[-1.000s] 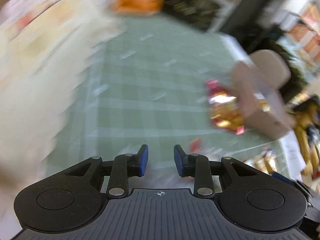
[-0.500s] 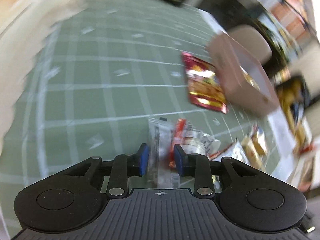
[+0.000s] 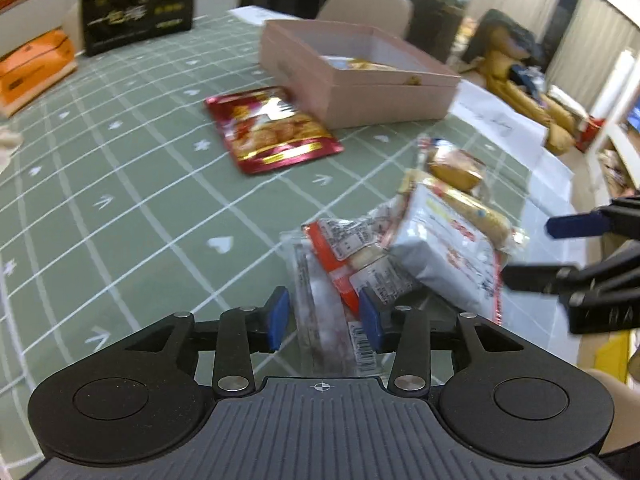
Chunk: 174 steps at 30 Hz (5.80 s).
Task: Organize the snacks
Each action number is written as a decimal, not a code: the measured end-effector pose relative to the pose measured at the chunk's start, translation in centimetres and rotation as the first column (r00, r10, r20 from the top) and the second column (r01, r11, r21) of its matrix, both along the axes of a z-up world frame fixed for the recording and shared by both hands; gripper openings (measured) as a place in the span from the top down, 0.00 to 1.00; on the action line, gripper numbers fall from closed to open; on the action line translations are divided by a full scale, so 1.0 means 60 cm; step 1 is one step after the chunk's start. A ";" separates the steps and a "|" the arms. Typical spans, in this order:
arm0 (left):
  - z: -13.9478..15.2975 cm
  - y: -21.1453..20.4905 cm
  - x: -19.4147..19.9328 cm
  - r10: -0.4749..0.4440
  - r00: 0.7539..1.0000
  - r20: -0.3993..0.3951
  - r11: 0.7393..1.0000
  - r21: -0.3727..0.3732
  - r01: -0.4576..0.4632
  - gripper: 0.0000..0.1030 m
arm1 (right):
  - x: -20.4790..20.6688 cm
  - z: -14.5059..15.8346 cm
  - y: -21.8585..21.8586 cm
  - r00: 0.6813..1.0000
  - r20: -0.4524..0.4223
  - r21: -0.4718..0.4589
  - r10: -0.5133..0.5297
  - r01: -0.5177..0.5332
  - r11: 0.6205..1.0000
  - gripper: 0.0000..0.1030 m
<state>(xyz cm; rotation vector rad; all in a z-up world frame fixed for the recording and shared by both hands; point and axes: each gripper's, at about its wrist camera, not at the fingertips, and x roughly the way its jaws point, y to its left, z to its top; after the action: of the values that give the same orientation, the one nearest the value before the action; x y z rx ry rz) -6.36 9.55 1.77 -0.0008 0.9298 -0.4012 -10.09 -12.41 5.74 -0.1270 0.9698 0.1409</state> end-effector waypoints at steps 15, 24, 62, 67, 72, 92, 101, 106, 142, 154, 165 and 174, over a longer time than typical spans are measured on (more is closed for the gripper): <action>0.005 -0.049 0.040 0.065 0.997 -0.045 0.994 0.086 -0.061 0.52 | 0.030 -0.033 -0.032 0.998 0.022 0.059 -0.051 0.049 0.997 0.24; 0.006 -0.061 0.036 0.089 0.995 -0.051 0.989 0.125 -0.082 0.52 | 0.024 -0.050 -0.037 0.974 0.053 0.182 -0.222 0.209 0.961 0.20; 0.035 -0.016 0.000 0.376 0.925 -0.050 0.927 0.026 -0.375 0.84 | 0.170 0.009 -0.083 0.970 -0.003 0.068 0.244 -0.243 0.968 0.16; 0.034 -0.029 -0.009 0.322 0.946 -0.032 0.945 0.079 -0.319 0.87 | 0.155 0.005 -0.063 0.982 0.028 0.051 0.189 -0.191 0.980 0.16; 0.033 -0.027 -0.024 0.265 0.964 -0.024 0.961 0.090 -0.262 0.87 | 0.106 0.011 -0.062 0.988 0.061 0.054 0.142 -0.146 0.988 0.16; 0.028 0.074 -0.028 0.318 0.930 -0.183 0.893 -0.273 -0.358 0.83 | 0.110 -0.058 0.037 0.948 0.010 -0.023 0.319 -0.319 0.947 0.16; 0.059 -0.003 -0.027 0.256 0.967 -0.016 0.963 -0.082 -0.256 0.81 | 0.127 -0.065 -0.032 0.981 0.012 0.070 0.192 -0.193 0.979 0.16; 0.054 -0.077 -0.025 0.101 0.992 0.074 0.989 0.099 -0.108 0.78 | 0.098 -0.038 -0.046 0.977 0.069 0.081 0.203 -0.209 0.975 0.16; 0.014 -0.002 0.024 0.275 0.961 0.008 0.946 0.175 -0.272 0.55 | 0.168 -0.036 0.066 0.929 0.027 0.108 0.369 -0.369 0.923 0.15; 0.007 -0.014 0.038 0.281 0.960 0.013 0.942 0.188 -0.278 0.49 | 0.135 0.088 0.034 0.917 0.165 0.110 0.363 -0.383 0.917 0.56; 0.091 -0.073 0.020 0.164 0.959 0.229 0.982 0.053 -0.181 0.63 | 0.113 0.120 -0.148 0.981 0.171 0.098 0.093 -0.111 0.989 0.55; 0.191 -0.140 0.309 0.217 0.964 0.153 0.932 -0.327 -0.158 0.57 | 0.165 0.137 -0.228 0.979 0.205 0.135 0.009 -0.037 0.990 0.55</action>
<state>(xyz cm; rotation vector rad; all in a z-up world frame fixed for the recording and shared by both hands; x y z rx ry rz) 12.17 1.13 13.23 -0.3355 0.6658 -0.3592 -0.18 -26.08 13.97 -0.0246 0.7518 0.2121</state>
